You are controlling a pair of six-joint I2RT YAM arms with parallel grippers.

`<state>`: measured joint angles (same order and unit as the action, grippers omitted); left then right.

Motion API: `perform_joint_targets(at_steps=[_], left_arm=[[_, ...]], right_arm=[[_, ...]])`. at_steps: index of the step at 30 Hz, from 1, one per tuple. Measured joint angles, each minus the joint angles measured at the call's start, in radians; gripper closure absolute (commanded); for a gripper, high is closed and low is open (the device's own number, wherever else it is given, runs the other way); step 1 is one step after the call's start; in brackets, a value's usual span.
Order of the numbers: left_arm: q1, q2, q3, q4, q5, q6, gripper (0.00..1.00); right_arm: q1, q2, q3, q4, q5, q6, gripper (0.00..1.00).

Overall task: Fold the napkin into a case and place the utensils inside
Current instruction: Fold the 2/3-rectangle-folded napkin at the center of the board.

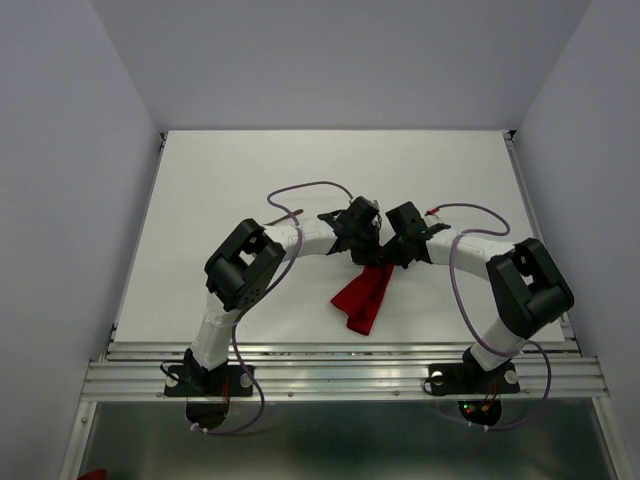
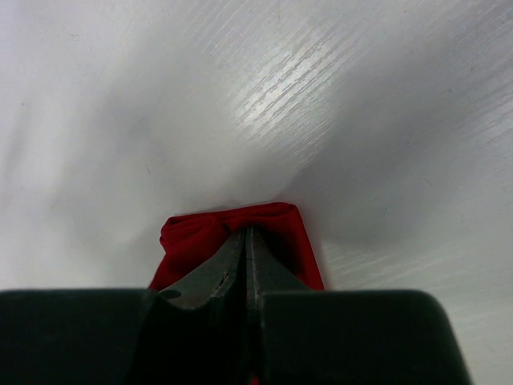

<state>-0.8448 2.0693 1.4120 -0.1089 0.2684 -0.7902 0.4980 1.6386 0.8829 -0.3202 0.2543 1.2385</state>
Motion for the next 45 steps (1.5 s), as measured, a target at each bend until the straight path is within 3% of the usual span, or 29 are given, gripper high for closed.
perform_joint_targets(at_steps=[8, 14, 17, 18, 20, 24, 35, 45], left_arm=[[0.000, 0.029, 0.004, 0.023, 0.025, 0.000, 1.00], [0.000, 0.029, 0.005, 0.023, 0.023, 0.043, 1.00], [0.000, 0.029, 0.010, 0.022, 0.014, 0.069, 1.00], [0.001, 0.029, 0.010, 0.022, 0.013, 0.075, 1.00], [0.002, 0.029, 0.010, 0.023, 0.014, 0.090, 1.00], [0.002, 0.029, 0.010, 0.026, 0.018, 0.113, 1.00], [0.002, 0.029, 0.010, 0.037, 0.051, 0.264, 1.00], [0.002, 0.029, -0.002, 0.066, 0.083, 0.338, 1.00]], right_arm=[[0.000, -0.008, -0.004, -0.003, 0.000, -0.003, 0.88], [0.000, -0.081, -0.042, -0.045, 0.002, -0.024, 0.79], [0.000, -0.156, -0.069, -0.067, 0.008, -0.040, 0.65], [0.000, -0.197, -0.080, -0.073, 0.016, -0.049, 0.50], [0.000, -0.261, -0.090, -0.073, 0.029, -0.067, 0.33], [0.000, -0.356, -0.101, -0.072, 0.047, -0.133, 0.20], [-0.024, -0.279, -0.101, -0.053, -0.042, -0.282, 0.17], [-0.098, -0.236, -0.114, 0.012, -0.143, -0.320, 0.17]])
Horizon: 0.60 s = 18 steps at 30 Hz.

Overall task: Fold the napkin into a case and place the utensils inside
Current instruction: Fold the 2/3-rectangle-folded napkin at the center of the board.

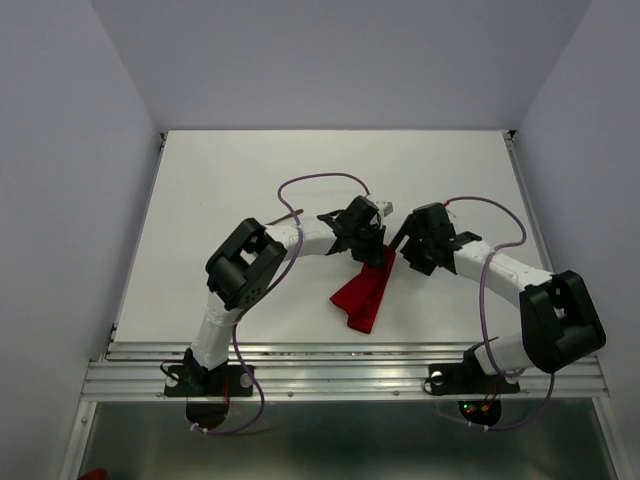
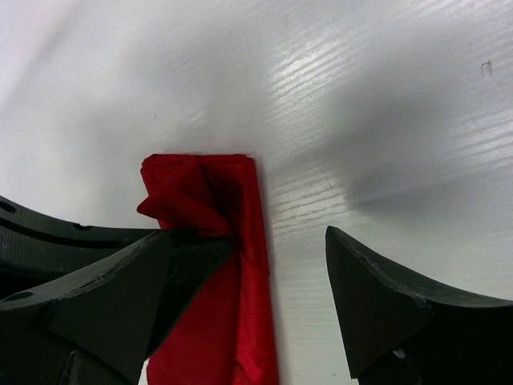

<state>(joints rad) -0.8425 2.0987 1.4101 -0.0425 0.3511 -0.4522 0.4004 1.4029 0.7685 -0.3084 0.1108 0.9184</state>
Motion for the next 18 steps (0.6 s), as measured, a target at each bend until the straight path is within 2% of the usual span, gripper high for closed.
perform_joint_targets(at_steps=[7, 18], left_arm=[[0.007, -0.005, -0.027, 0.047, 0.033, 0.023, 1.00], [0.009, -0.005, -0.029, 0.053, 0.049, 0.044, 1.00]], right_arm=[[-0.059, 0.013, -0.018, 0.046, -0.068, -0.011, 0.17], [-0.066, 0.116, 0.002, 0.119, -0.189, -0.042, 0.15]])
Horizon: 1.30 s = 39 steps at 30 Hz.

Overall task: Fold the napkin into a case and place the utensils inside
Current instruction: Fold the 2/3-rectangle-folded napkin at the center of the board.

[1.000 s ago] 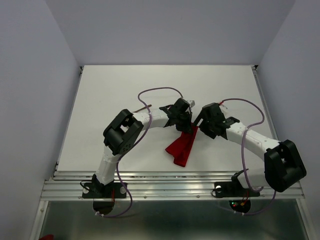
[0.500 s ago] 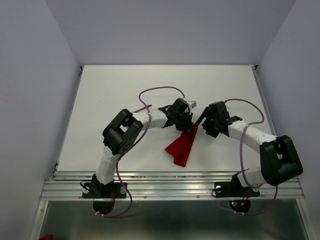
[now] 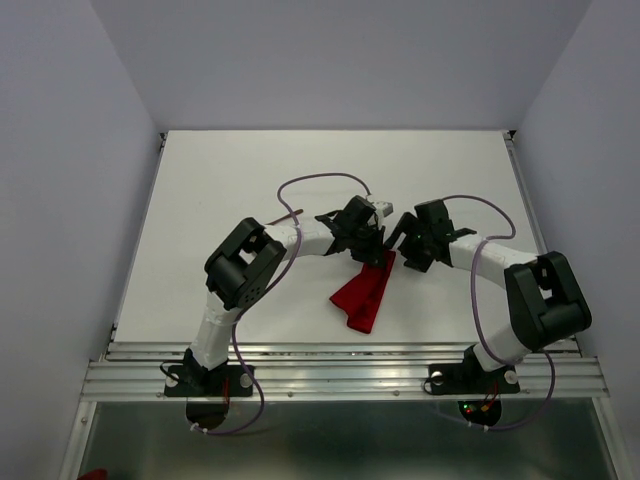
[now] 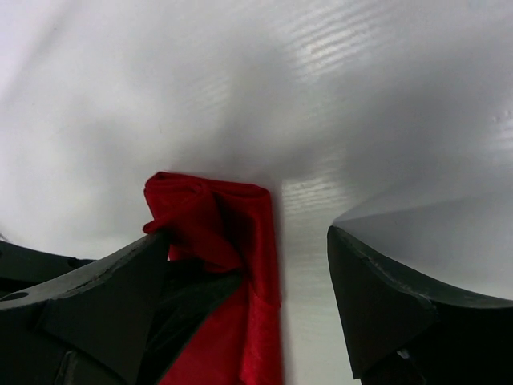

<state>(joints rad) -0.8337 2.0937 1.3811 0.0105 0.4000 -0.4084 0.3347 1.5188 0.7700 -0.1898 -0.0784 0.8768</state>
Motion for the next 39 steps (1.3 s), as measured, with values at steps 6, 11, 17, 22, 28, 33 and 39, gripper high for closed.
perform_joint_targets(at_steps=[6, 11, 17, 22, 28, 33, 39], left_arm=[[0.007, 0.000, 0.000, -0.001, 0.007, 0.002, 1.00], [0.007, 0.000, 0.000, -0.001, 0.011, 0.011, 1.00], [0.005, 0.000, 0.000, -0.003, 0.012, 0.019, 1.00], [0.005, 0.000, 0.009, -0.027, 0.002, 0.027, 0.97], [0.004, -0.011, 0.017, -0.072, -0.008, 0.027, 0.40], [0.004, -0.065, 0.015, -0.118, -0.018, 0.021, 0.15], [0.005, -0.165, -0.026, -0.170, -0.056, 0.019, 0.13]], right_arm=[[-0.008, 0.048, 0.026, 0.053, -0.029, -0.008, 0.30], [-0.008, 0.077, 0.026, 0.081, -0.042, -0.008, 0.48], [-0.008, 0.094, 0.026, 0.085, -0.046, 0.003, 0.70], [-0.008, 0.094, 0.026, 0.085, -0.045, 0.016, 0.84], [-0.008, 0.101, 0.024, 0.086, -0.034, 0.040, 0.98], [-0.007, 0.101, 0.018, 0.090, -0.024, 0.069, 0.99], [-0.007, 0.104, 0.014, 0.096, -0.019, 0.097, 0.99]])
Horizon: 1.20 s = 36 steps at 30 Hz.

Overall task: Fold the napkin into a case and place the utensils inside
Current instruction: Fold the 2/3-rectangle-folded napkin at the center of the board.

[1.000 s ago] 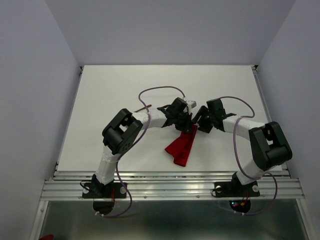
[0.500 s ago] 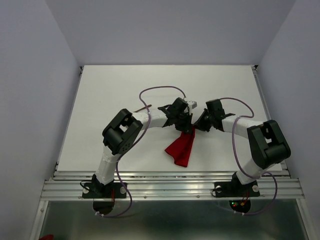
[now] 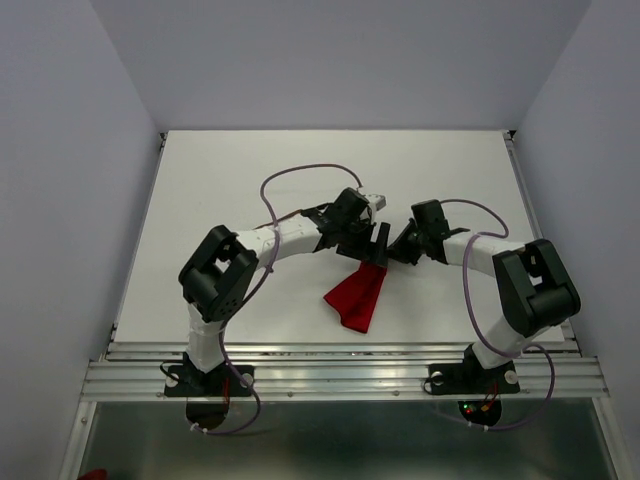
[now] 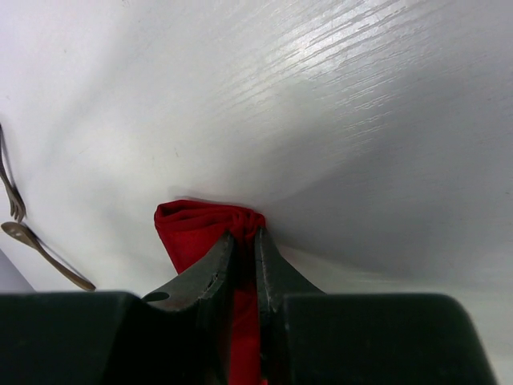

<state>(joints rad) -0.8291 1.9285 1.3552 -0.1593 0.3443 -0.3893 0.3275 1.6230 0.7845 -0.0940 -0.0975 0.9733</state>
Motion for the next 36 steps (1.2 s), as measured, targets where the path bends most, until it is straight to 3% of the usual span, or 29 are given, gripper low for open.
perform_joint_targets(at_steps=[5, 13, 20, 26, 30, 36], left_arm=[[0.015, -0.143, -0.100, -0.019, -0.045, -0.023, 0.20], [0.168, -0.439, -0.440, 0.030, -0.047, -0.128, 0.16], [0.174, -0.504, -0.663, 0.123, 0.043, -0.255, 0.16], [0.175, -0.522, -0.808, 0.294, 0.119, -0.386, 0.20], [0.175, -0.508, -0.864, 0.434, 0.174, -0.463, 0.30], [0.175, -0.471, -0.872, 0.525, 0.209, -0.518, 0.65]], right_arm=[[0.000, 0.006, -0.001, 0.014, 0.000, 0.015, 0.99], [0.000, 0.006, -0.003, 0.022, 0.000, 0.019, 0.99], [0.000, 0.006, -0.003, 0.023, 0.000, 0.018, 0.99], [0.000, 0.006, -0.003, 0.022, 0.000, 0.018, 0.99], [0.000, 0.006, -0.003, 0.021, 0.000, 0.018, 0.99], [0.000, 0.006, -0.002, 0.017, 0.004, 0.017, 0.99]])
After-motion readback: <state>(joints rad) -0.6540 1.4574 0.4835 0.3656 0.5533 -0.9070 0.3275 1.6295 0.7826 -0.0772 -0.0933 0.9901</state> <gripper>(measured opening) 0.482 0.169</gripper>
